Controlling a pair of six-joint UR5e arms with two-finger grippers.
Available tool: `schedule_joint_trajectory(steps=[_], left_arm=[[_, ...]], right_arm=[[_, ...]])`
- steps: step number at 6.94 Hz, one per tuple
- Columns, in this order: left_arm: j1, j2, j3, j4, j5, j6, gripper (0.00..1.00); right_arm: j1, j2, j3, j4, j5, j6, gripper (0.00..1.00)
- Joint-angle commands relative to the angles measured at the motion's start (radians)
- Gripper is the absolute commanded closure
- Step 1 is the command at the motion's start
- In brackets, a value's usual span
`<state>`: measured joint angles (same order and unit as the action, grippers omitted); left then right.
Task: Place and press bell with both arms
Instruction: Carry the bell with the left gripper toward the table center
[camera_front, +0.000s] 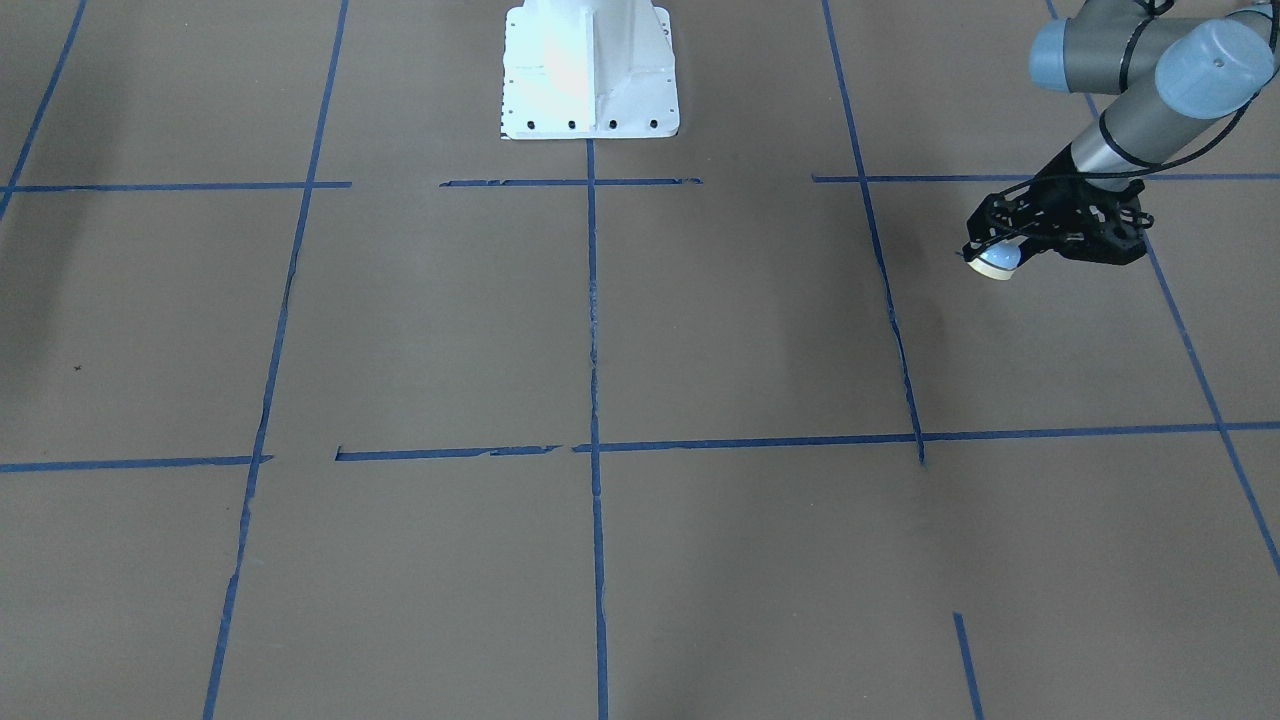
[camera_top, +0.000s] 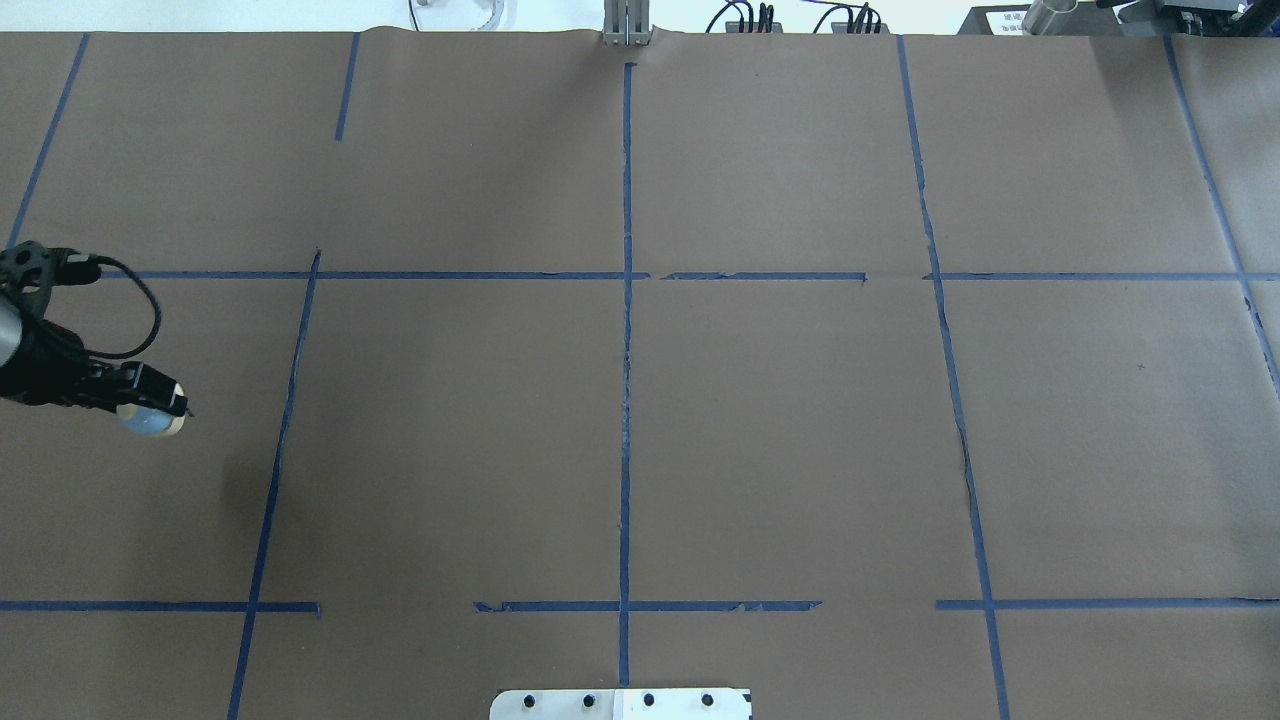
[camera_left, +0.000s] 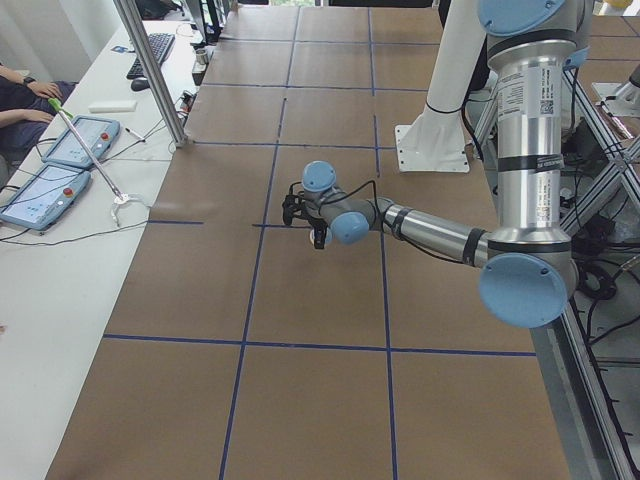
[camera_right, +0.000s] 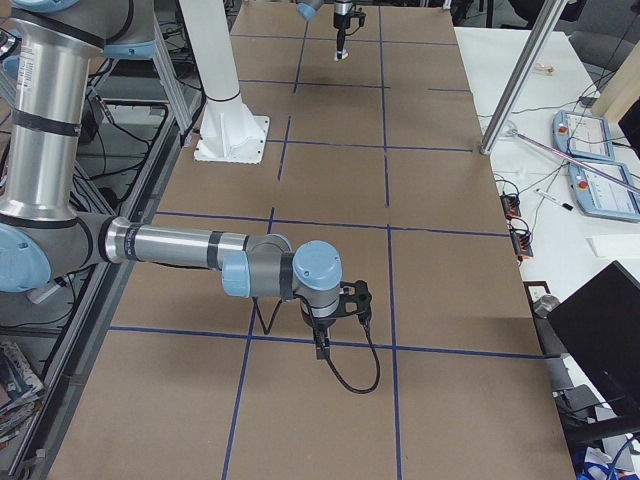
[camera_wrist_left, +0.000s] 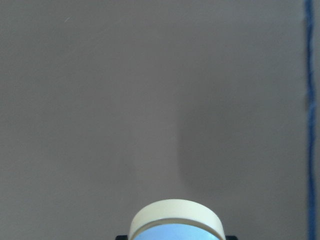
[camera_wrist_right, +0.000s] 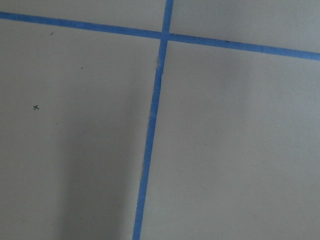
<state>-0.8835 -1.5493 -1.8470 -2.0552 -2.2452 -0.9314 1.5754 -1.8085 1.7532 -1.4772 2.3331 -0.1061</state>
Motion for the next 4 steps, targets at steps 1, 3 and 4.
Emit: schedule_joint_trajectory(steps=[1,3,4], left_arm=[[0.004,-0.254,0.02,0.227,-0.002,-0.027,0.93],[0.078,-0.479,0.078,0.366,0.001,-0.206,0.93],[0.109,-0.599,0.165,0.372,0.006,-0.309,0.93]], right_arm=[[0.0,-0.002,-0.001,0.0,0.0,0.0,0.0],[0.0,0.0,-0.001,0.0,0.0,0.0,0.0],[0.0,0.0,-0.001,0.0,0.002,0.002,0.0]])
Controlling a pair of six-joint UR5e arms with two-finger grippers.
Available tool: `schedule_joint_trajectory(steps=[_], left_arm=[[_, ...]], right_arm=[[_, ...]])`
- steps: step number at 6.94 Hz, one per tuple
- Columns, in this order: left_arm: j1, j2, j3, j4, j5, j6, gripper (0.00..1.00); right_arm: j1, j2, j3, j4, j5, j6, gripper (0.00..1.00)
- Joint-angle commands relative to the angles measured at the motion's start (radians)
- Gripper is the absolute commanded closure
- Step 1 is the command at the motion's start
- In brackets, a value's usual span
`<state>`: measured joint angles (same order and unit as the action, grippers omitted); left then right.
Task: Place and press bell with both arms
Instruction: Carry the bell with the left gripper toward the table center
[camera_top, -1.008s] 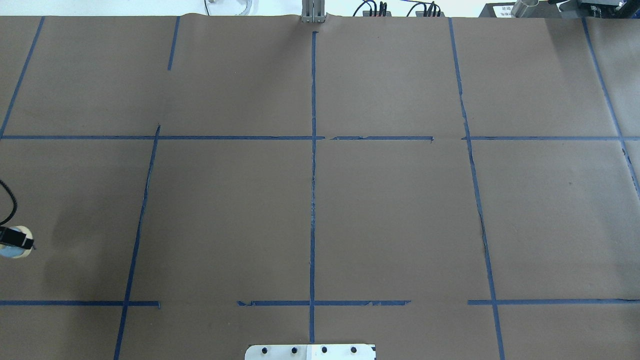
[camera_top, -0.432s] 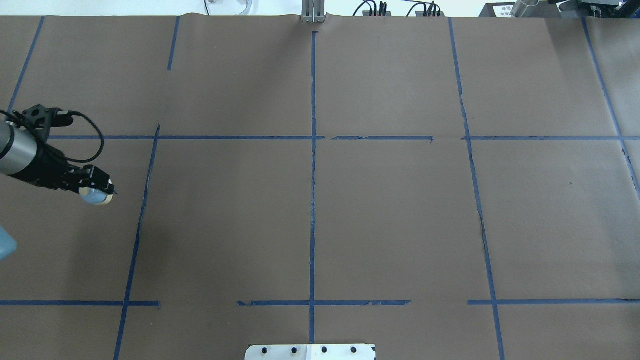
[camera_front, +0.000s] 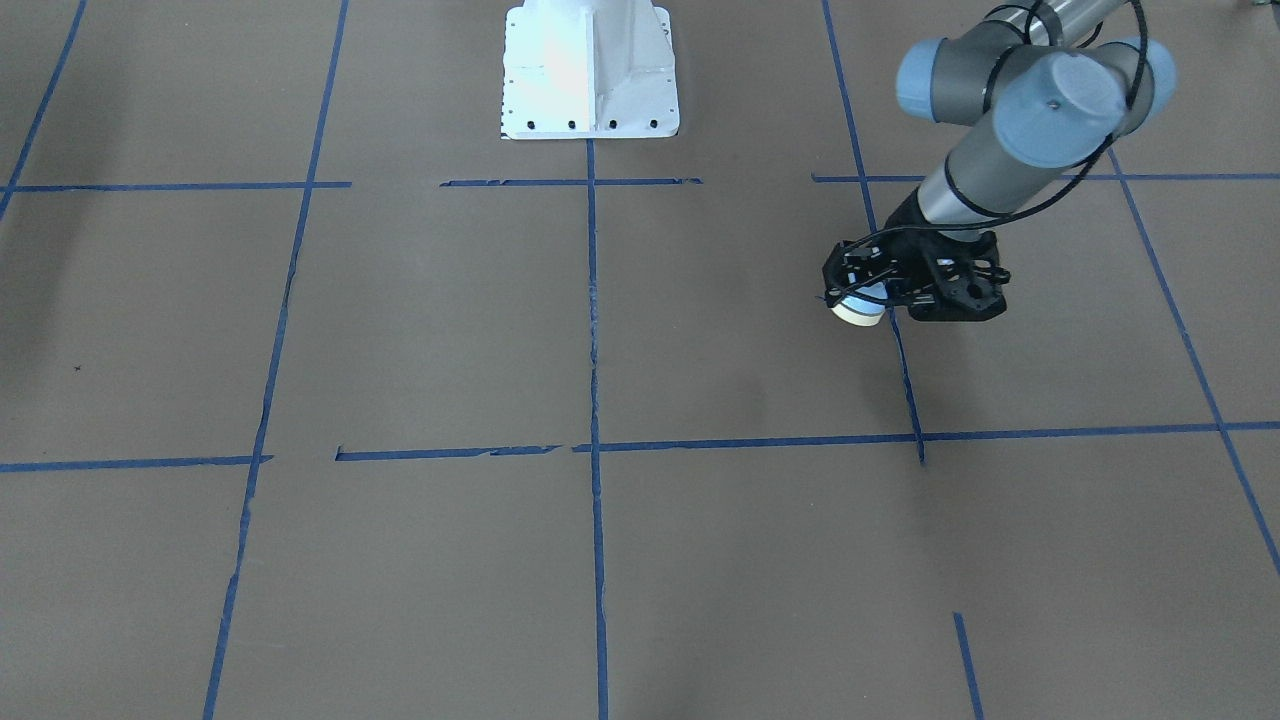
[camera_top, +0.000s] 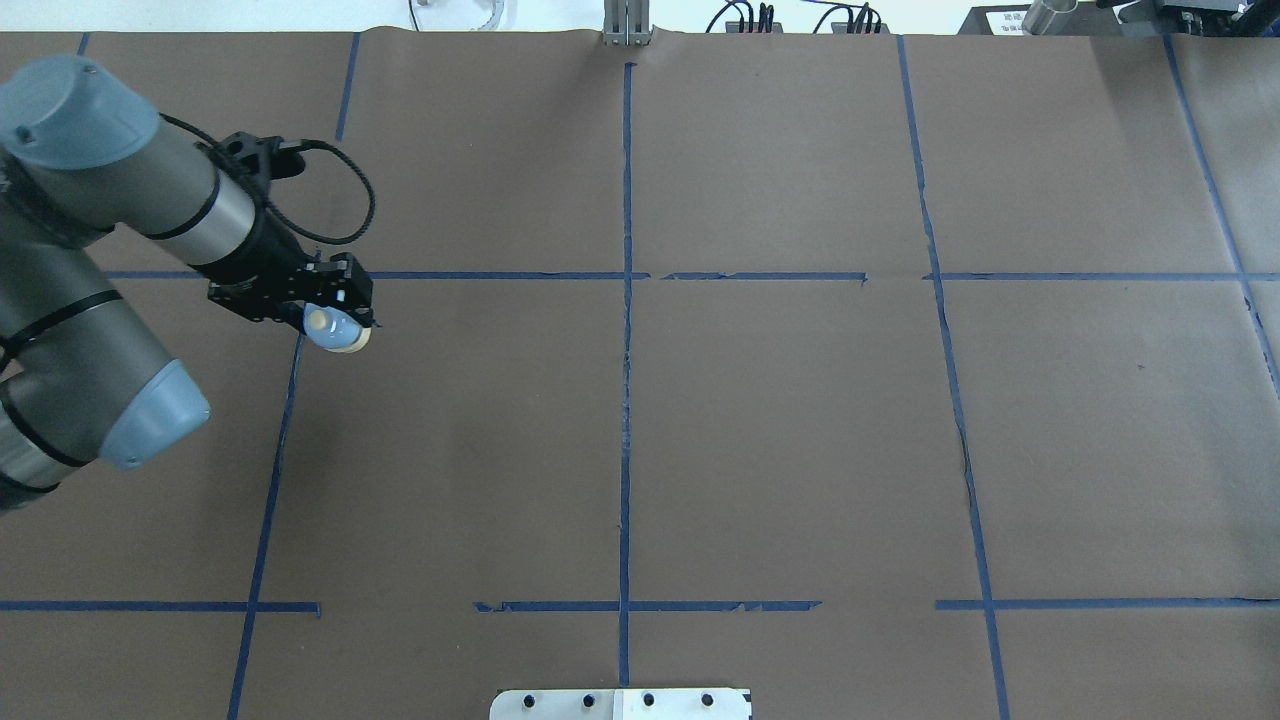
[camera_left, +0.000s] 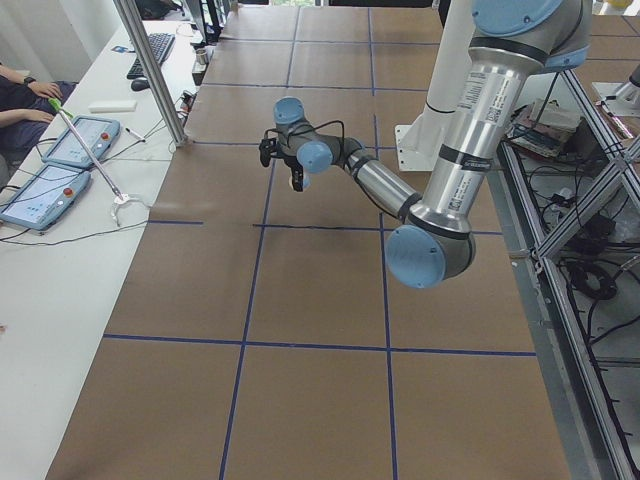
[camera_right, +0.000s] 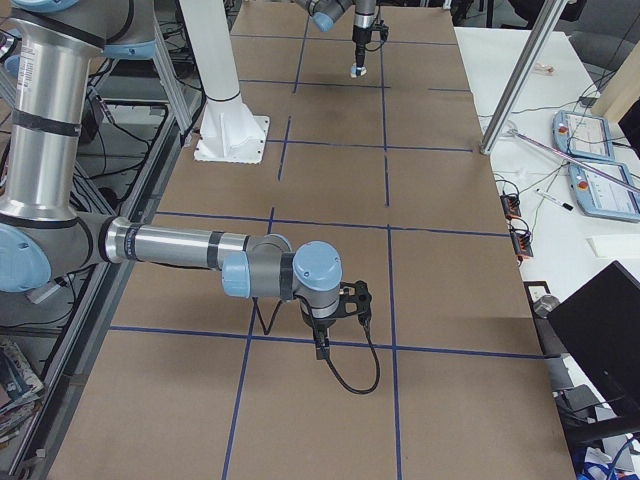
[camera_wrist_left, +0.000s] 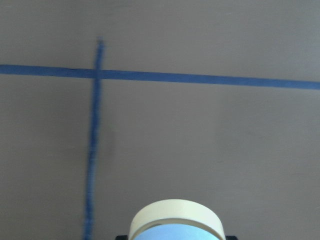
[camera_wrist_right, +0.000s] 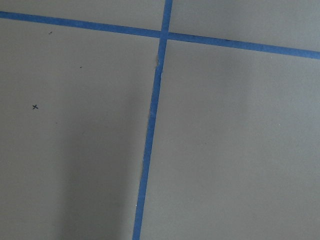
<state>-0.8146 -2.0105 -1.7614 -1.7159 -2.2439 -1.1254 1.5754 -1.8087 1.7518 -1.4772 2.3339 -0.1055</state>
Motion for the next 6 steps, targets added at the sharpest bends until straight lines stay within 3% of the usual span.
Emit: schedule_joint_trajectory(steps=[1,3,6], left_arm=[[0.043,-0.23,0.173,0.033,0.016,-0.138,0.93],[0.098,-0.473,0.476,0.021,0.103,-0.178,0.93],[0.137,-0.704,0.848,-0.137,0.208,-0.255,0.93]], right_arm=[[0.0,0.0,0.0,-0.002,0.001,0.001,0.0],[0.0,0.0,0.0,-0.002,0.002,0.001,0.0],[0.0,0.0,-0.006,-0.003,0.002,0.003,0.0]])
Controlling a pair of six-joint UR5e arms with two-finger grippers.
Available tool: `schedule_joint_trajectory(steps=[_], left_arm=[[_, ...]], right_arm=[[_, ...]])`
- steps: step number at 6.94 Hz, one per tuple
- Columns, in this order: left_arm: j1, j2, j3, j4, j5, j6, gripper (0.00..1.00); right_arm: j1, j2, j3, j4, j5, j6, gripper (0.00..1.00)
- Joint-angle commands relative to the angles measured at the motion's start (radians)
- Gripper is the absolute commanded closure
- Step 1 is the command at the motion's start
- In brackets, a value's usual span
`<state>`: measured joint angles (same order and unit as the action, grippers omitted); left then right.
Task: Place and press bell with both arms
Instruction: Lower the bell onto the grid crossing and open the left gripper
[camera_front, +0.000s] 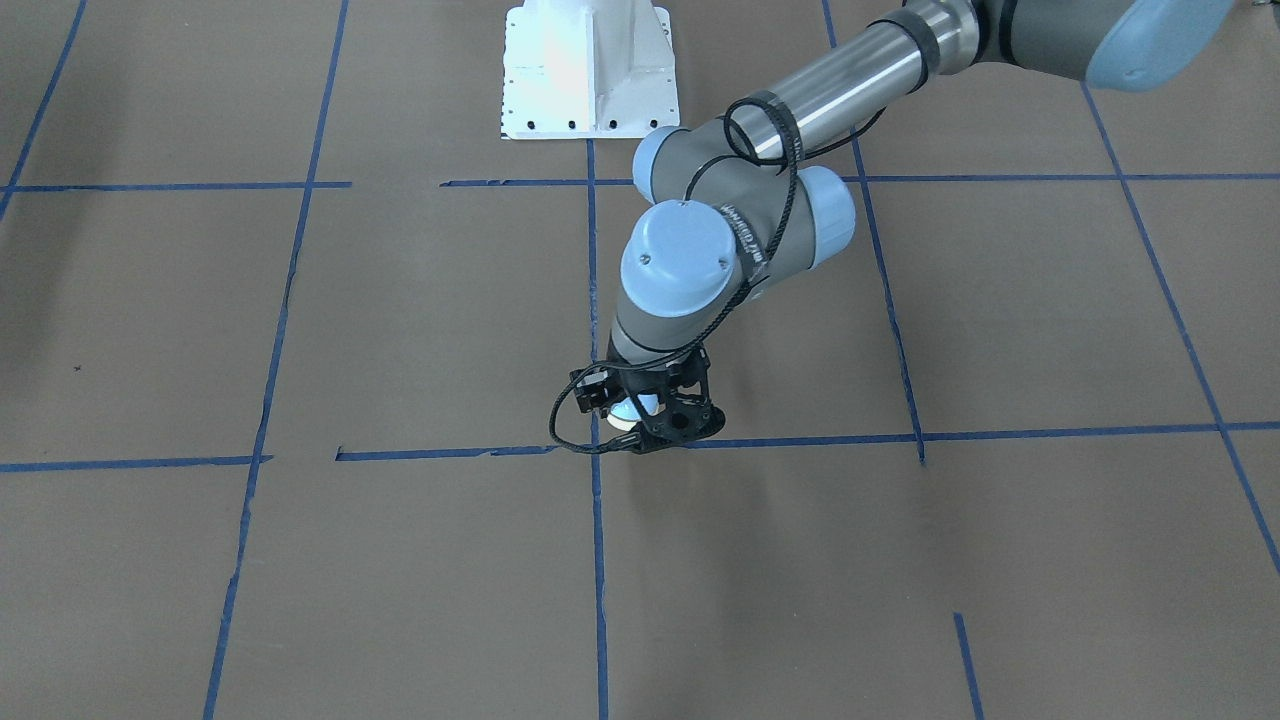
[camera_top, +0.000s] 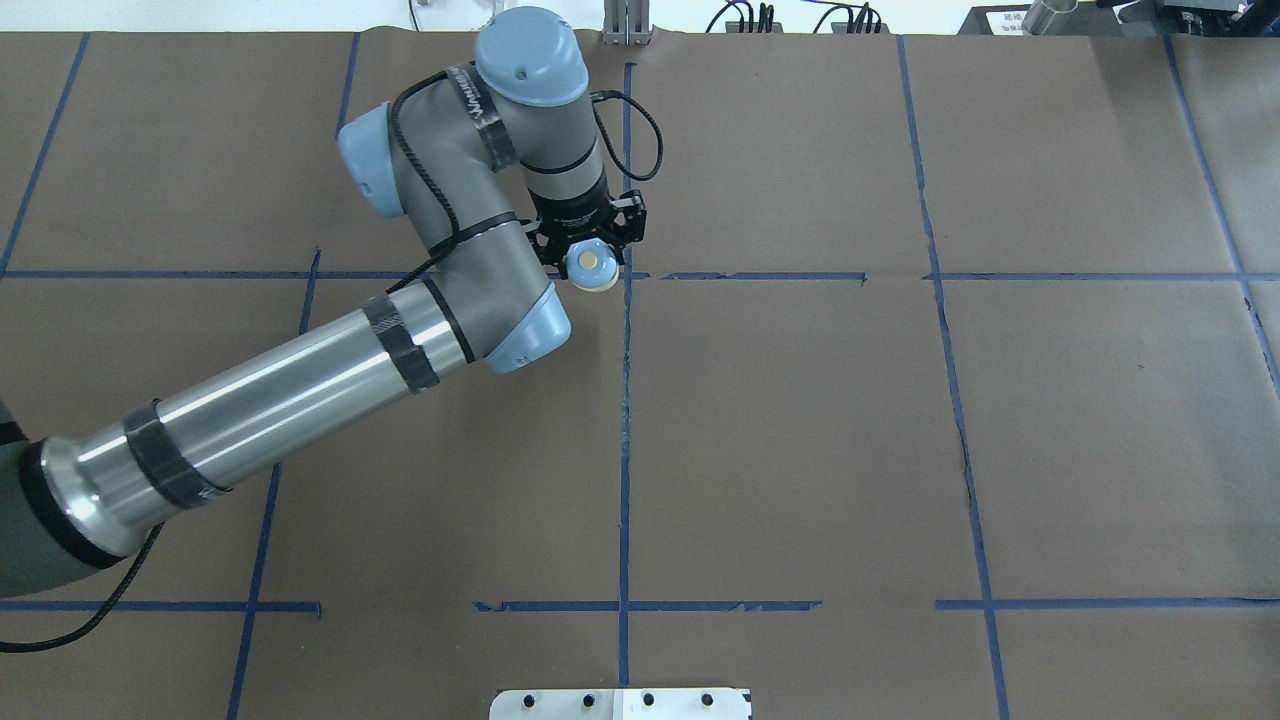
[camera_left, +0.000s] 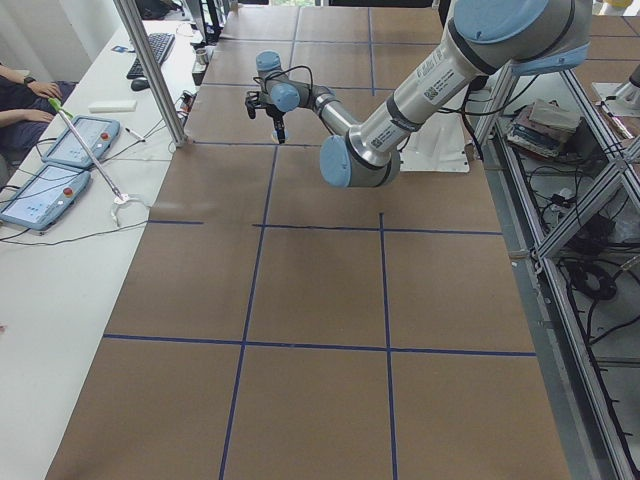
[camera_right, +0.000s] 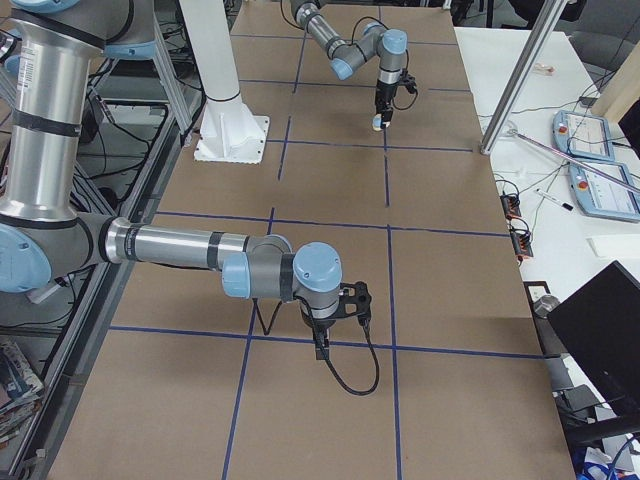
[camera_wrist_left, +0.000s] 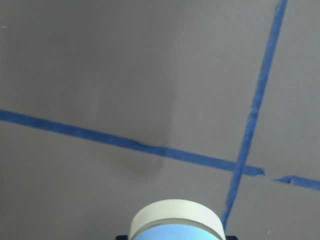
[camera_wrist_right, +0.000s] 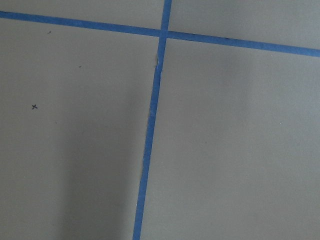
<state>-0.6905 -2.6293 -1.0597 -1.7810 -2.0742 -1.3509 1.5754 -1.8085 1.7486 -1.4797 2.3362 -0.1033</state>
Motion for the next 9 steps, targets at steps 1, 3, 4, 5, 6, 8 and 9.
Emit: schedule_joint_trajectory(steps=[1,3,4,5,6,8,9], left_arm=[[0.016,-0.112,0.202,-0.106,0.043,-0.031,0.92],[0.016,-0.107,0.208,-0.106,0.043,-0.042,0.89],[0.014,-0.104,0.21,-0.106,0.043,-0.039,0.89],[0.014,-0.103,0.21,-0.104,0.043,-0.039,0.89],[0.014,-0.1,0.211,-0.106,0.042,-0.039,0.71],[0.017,-0.08,0.208,-0.11,0.043,-0.028,0.0],[0.017,-0.083,0.208,-0.11,0.043,-0.027,0.0]], right_arm=[[0.0,0.0,-0.004,-0.001,0.0,0.001,0.0],[0.0,0.0,-0.006,-0.001,0.0,0.001,0.0],[0.0,0.0,-0.005,-0.001,0.0,0.001,0.0],[0.0,0.0,-0.004,-0.001,0.0,0.001,0.0],[0.0,0.0,-0.004,-0.001,0.0,0.001,0.0],[0.0,0.0,-0.004,-0.001,0.0,0.001,0.0],[0.0,0.0,-0.004,-0.001,0.0,0.001,0.0]])
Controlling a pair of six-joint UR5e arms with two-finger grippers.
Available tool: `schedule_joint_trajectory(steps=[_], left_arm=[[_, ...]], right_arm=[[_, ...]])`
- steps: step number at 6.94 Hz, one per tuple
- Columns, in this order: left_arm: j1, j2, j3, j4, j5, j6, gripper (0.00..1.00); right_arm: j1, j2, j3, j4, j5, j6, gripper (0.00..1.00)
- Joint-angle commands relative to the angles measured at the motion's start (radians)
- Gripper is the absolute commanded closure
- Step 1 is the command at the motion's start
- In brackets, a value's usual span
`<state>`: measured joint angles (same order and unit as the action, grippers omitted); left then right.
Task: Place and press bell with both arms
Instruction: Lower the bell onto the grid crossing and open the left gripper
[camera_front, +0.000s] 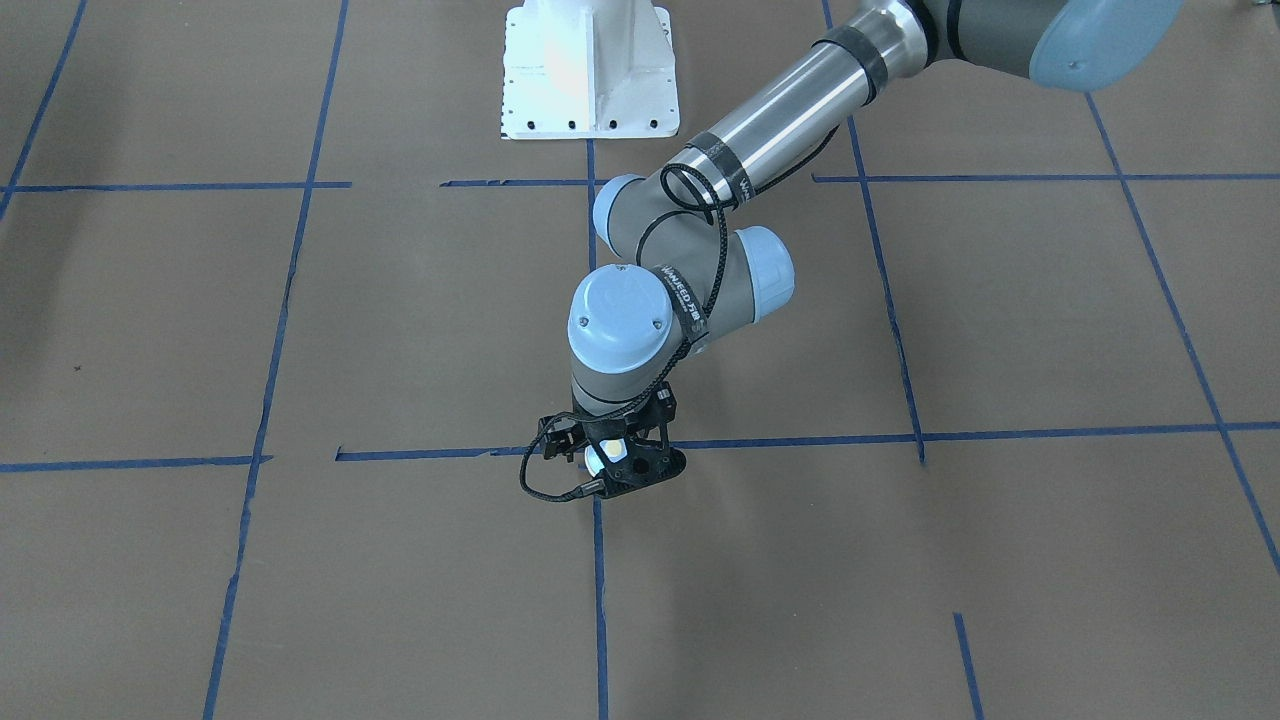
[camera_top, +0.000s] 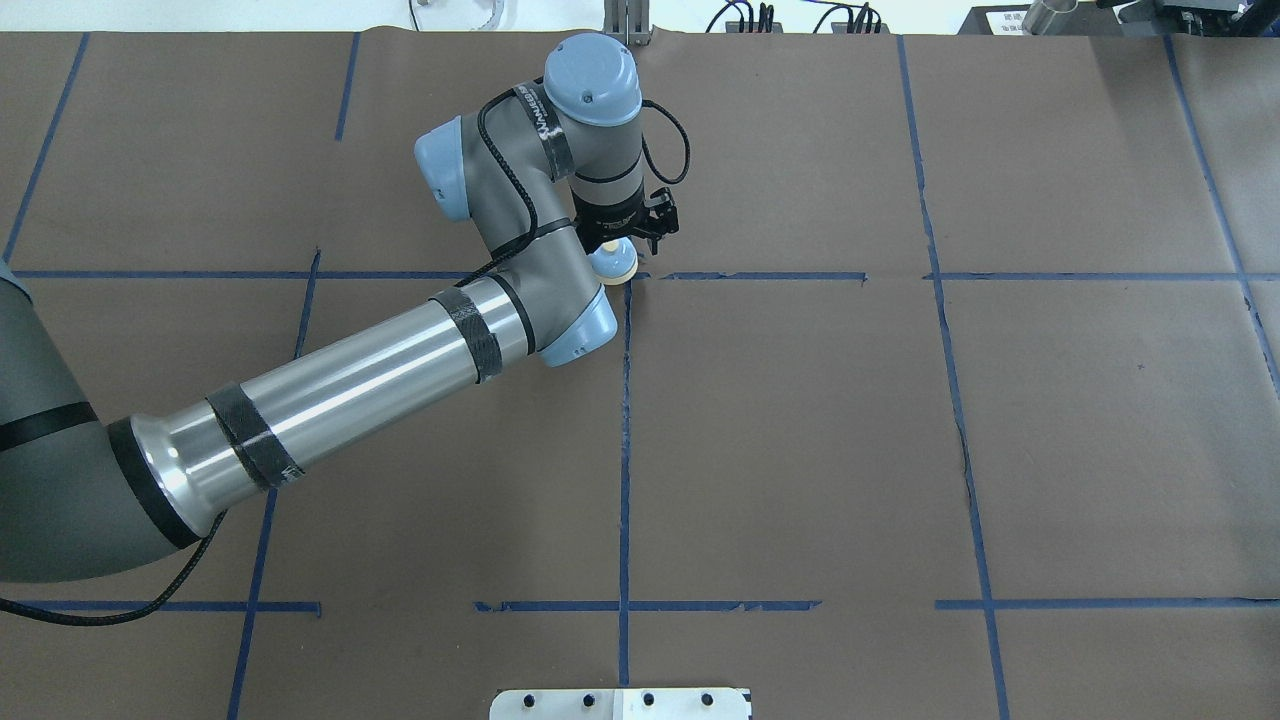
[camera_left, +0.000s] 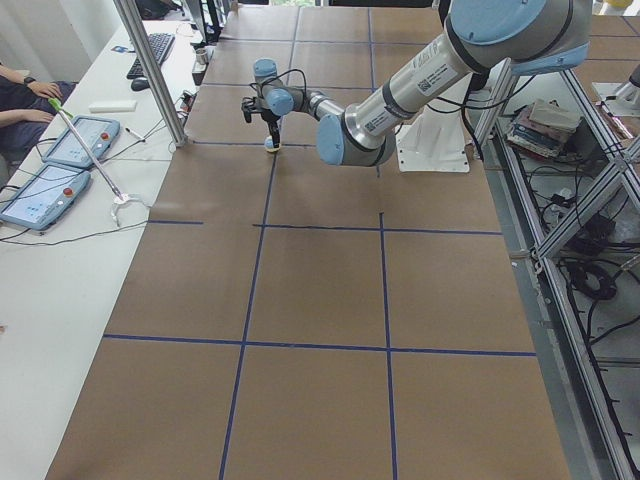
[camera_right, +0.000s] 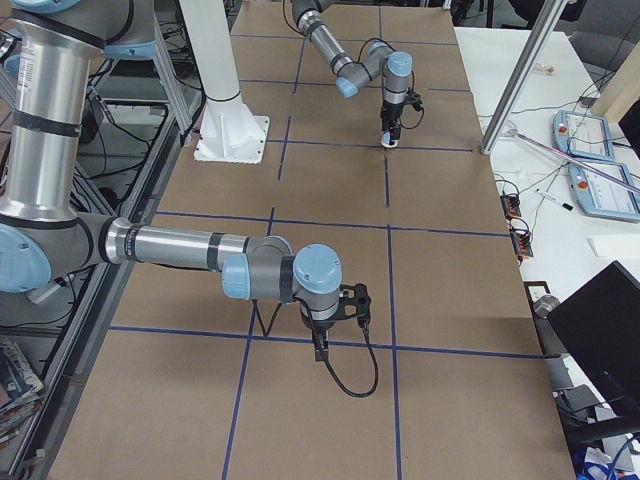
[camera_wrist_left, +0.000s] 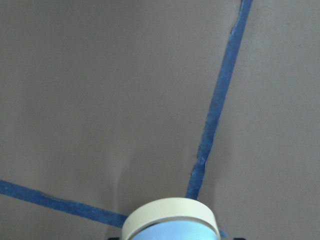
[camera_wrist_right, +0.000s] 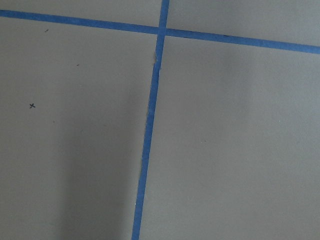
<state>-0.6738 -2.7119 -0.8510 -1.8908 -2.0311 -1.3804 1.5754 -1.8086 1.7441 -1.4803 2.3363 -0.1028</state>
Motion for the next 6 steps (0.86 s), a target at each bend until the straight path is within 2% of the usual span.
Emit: schedule_joint_trajectory(steps=[1,3,4,5,6], left_arm=[[-0.007,-0.003,-0.008,-0.001,-0.001,0.014,0.0],[-0.045,0.004,-0.081,0.04,-0.02,0.05,0.0],[-0.082,0.009,-0.155,0.177,-0.067,0.139,0.0],[-0.102,0.059,-0.294,0.32,-0.067,0.231,0.0],[-0.131,0.18,-0.491,0.408,-0.067,0.327,0.0]], right_arm=[[0.0,0.0,0.0,0.0,0.0,0.0,0.0],[-0.002,0.002,0.003,0.0,0.002,0.002,0.0],[-0.002,0.006,0.006,0.003,0.002,0.002,0.0],[-0.002,0.006,0.006,0.03,0.017,0.0,0.0],[-0.002,0.006,0.006,0.047,0.024,0.0,0.0]])
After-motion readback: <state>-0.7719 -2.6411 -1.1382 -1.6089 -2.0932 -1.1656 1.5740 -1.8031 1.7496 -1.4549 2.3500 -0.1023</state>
